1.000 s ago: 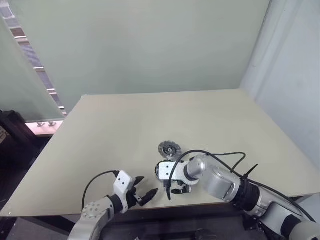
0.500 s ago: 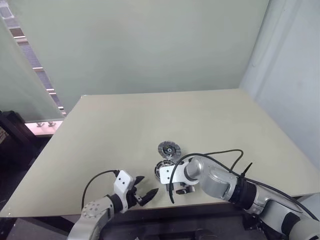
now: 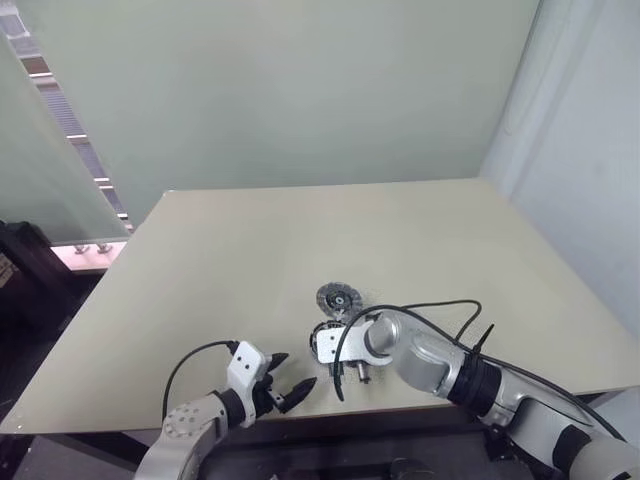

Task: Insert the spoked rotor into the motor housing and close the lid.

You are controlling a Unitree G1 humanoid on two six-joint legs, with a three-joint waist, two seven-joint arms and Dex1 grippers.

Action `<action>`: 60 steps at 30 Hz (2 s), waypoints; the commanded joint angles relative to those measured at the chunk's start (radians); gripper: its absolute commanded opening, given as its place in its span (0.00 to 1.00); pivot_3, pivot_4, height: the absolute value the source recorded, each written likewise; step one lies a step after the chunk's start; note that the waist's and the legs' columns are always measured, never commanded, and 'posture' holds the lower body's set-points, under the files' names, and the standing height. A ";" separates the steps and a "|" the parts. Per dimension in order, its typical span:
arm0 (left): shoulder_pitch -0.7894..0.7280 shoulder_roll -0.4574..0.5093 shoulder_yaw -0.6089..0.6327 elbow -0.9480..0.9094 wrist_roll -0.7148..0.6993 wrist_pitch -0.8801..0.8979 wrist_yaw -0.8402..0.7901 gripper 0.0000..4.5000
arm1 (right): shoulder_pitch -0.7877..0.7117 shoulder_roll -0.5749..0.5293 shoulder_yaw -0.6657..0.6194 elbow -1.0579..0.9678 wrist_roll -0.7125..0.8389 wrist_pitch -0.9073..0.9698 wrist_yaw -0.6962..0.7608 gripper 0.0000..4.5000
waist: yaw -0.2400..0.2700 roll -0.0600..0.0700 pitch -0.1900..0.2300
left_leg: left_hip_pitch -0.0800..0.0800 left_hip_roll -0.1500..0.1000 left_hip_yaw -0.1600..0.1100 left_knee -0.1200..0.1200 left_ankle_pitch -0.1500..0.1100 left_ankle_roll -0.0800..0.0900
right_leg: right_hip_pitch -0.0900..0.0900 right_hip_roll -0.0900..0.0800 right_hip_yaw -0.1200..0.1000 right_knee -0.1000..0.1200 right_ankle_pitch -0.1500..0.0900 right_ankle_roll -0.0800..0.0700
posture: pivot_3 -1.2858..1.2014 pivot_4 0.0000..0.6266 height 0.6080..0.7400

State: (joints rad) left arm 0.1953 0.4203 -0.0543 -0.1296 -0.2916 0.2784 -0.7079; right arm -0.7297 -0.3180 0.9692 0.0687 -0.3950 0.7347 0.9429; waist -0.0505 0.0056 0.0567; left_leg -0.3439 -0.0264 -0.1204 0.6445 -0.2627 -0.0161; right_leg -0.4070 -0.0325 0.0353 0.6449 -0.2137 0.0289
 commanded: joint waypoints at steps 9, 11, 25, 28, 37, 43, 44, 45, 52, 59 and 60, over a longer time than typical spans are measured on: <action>-0.010 0.006 0.008 -0.043 -0.004 -0.003 0.003 1.00 | 0.033 0.051 -0.073 -0.027 -0.004 0.068 -0.022 0.02 | 0.001 0.000 0.000 | 0.000 0.000 0.000 0.000 0.000 0.000 | -0.001 0.000 0.000 0.001 0.000 0.000 | 0.52 0.00 1.00; -0.011 0.006 0.008 -0.041 -0.004 -0.003 0.003 1.00 | 0.034 0.057 -0.077 -0.048 0.007 0.109 -0.003 0.02 | 0.001 0.000 0.000 | 0.000 0.000 0.000 0.000 0.000 0.000 | -0.001 0.000 0.000 0.001 0.000 0.000 | 0.52 0.00 1.00; -0.036 -0.016 -0.012 0.003 0.008 -0.022 0.002 1.00 | 0.002 0.084 -0.117 -0.191 0.173 0.429 0.084 0.02 | 0.001 0.000 0.000 | -0.002 -0.001 -0.001 -0.001 -0.001 -0.001 | -0.002 0.000 -0.001 0.001 0.000 0.000 | 0.52 0.00 1.00; -0.040 -0.021 -0.016 0.011 0.009 -0.028 0.001 1.00 | 0.003 0.109 -0.134 -0.176 0.201 0.455 0.045 0.02 | 0.001 0.000 0.000 | -0.002 -0.001 -0.001 -0.001 -0.001 -0.001 | -0.002 0.000 0.000 0.001 0.000 0.000 | 0.52 0.00 1.00; -0.028 -0.018 -0.008 0.013 0.005 -0.042 -0.004 1.00 | -0.001 0.114 -0.119 -0.150 0.248 0.395 -0.040 0.31 | 0.001 0.000 0.000 | -0.003 0.000 -0.001 -0.001 -0.001 -0.002 | -0.003 0.000 0.000 0.001 0.000 0.000 | 0.52 0.00 1.00; -0.014 -0.004 0.009 0.008 -0.001 -0.043 -0.007 1.00 | -0.032 0.087 -0.130 -0.177 0.268 0.369 -0.049 0.76 | 0.001 0.000 0.000 | -0.003 0.000 -0.001 0.000 -0.001 -0.002 | -0.003 0.000 0.000 0.001 0.000 0.000 | 0.52 0.00 1.00; -0.013 -0.001 0.012 0.008 -0.003 -0.043 -0.008 1.00 | -0.039 0.082 -0.133 -0.186 0.271 0.367 -0.049 0.84 | 0.001 0.000 0.000 | -0.003 0.000 -0.001 0.000 -0.001 -0.002 | -0.003 0.000 -0.001 0.001 0.000 0.000 | 0.52 0.00 1.00; -0.013 0.003 0.016 0.008 -0.005 -0.041 -0.009 1.00 | -0.043 0.082 -0.148 -0.197 0.273 0.367 -0.058 0.93 | 0.001 0.000 0.000 | -0.003 0.000 -0.001 0.000 -0.001 -0.002 | -0.003 0.000 -0.001 0.001 0.000 0.000 | 0.52 0.00 1.00; -0.004 0.015 0.056 -0.013 -0.044 -0.014 -0.014 1.00 | -0.069 0.109 -0.382 -0.295 0.315 0.399 -0.162 0.99 | 0.001 0.000 0.000 | -0.004 0.000 -0.001 0.000 -0.001 -0.002 | -0.004 0.000 -0.001 0.001 0.000 0.000 | 0.52 0.00 1.00; -0.002 0.031 0.078 -0.037 -0.076 0.023 -0.024 0.56 | -0.086 -0.028 -0.563 -0.309 0.308 0.321 -0.242 1.00 | 0.001 0.000 0.000 | -0.005 -0.002 -0.002 0.000 -0.001 -0.002 | -0.003 -0.001 -0.001 -0.001 0.000 0.000 | 0.52 0.00 1.00; -0.004 0.032 0.081 -0.041 -0.081 0.029 -0.025 0.50 | -0.080 -0.076 -0.558 -0.301 0.299 0.286 -0.233 1.00 | 0.001 0.000 0.000 | -0.006 -0.002 -0.001 0.000 -0.001 -0.002 | -0.004 -0.001 0.000 -0.001 0.000 0.000 | 0.52 0.00 1.00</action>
State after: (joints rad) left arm 0.2045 0.4409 -0.0037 -0.1231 -0.3467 0.3045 -0.7236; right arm -0.7950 -0.3583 0.4423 -0.2157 -0.0805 1.0764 0.7145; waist -0.0495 0.0058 0.0569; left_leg -0.3500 -0.0284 -0.1214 0.6445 -0.2639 -0.0175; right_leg -0.4109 -0.0338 0.0350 0.6435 -0.2136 0.0291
